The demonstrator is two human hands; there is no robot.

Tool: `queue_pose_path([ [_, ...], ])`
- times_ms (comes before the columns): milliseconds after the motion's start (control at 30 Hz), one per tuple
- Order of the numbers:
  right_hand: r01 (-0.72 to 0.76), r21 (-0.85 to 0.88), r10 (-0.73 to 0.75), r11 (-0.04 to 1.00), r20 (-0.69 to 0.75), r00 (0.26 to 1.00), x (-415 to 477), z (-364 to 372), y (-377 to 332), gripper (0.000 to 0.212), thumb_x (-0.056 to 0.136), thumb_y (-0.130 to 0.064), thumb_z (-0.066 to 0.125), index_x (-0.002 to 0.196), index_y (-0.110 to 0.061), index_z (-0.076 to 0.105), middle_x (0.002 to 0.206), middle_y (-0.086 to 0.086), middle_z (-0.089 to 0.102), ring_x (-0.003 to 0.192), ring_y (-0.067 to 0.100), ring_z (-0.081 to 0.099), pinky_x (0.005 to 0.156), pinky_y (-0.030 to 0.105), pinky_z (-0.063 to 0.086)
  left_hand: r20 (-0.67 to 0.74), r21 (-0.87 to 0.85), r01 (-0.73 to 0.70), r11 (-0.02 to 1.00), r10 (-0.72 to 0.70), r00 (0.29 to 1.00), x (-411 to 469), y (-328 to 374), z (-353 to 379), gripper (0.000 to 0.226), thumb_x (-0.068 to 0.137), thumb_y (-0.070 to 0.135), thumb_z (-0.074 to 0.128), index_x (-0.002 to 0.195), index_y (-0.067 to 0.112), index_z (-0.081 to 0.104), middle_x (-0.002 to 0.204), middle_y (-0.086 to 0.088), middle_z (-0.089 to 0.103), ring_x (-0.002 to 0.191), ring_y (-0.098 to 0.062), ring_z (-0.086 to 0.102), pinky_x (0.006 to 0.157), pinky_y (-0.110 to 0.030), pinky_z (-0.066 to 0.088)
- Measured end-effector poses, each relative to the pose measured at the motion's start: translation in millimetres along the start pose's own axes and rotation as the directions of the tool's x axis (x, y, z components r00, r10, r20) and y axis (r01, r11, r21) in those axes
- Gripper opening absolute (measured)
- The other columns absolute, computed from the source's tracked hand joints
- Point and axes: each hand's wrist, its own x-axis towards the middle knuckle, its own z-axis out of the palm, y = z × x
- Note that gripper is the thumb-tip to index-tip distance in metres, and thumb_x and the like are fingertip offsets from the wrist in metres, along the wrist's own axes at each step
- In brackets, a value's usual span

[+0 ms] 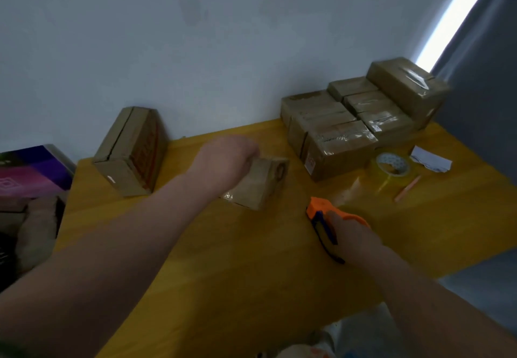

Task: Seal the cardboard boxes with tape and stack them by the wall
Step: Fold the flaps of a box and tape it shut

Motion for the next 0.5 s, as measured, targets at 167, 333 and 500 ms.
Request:
queue_pose_path([
  [167,0.045,0.263,-0.003,0.964,-0.158,0.987,-2.3,-41.5,-11.4,0.05,0.094,-0.03,0.059,0.142,-0.023,0.043,0.131,0.005,0.056,0.116,0.023,0.055,0.092,0.034,0.049,0.175,0.042,-0.103,0.994,0.095,0.98,29.9,11.2,-45.1,0.028,0.097,0.017,0.045,0.116,0.02,0.066,0.117,0.0,0.064,0.11,-0.017,0.056,0.086,-0.023,0.04],
  [333,0.377,0.767,-0.264,0.52,-0.276,0.924,-33.4,-92.9,-34.4,0.043,0.091,-0.016,0.064,0.132,-0.026,0.054,0.125,-0.005,0.062,0.11,0.009,0.059,0.093,0.029,0.047,0.331,0.027,-0.2,0.979,0.18,0.926,32.4,33.9,-50.2,0.025,0.094,0.015,0.05,0.111,0.021,0.068,0.113,0.002,0.065,0.105,-0.016,0.059,0.091,-0.027,0.045],
  [500,0.374,0.885,-0.404,0.278,-0.246,0.881,-47.6,-87.7,-42.3,0.037,0.089,-0.005,0.063,0.124,-0.02,0.063,0.114,-0.005,0.071,0.11,0.009,0.064,0.098,0.031,0.048,-0.019,0.038,-0.12,0.992,0.121,0.992,14.4,46.6,-24.2,0.035,0.084,0.023,0.069,0.117,0.02,0.06,0.114,-0.001,0.062,0.103,-0.023,0.059,0.087,-0.033,0.048],
])
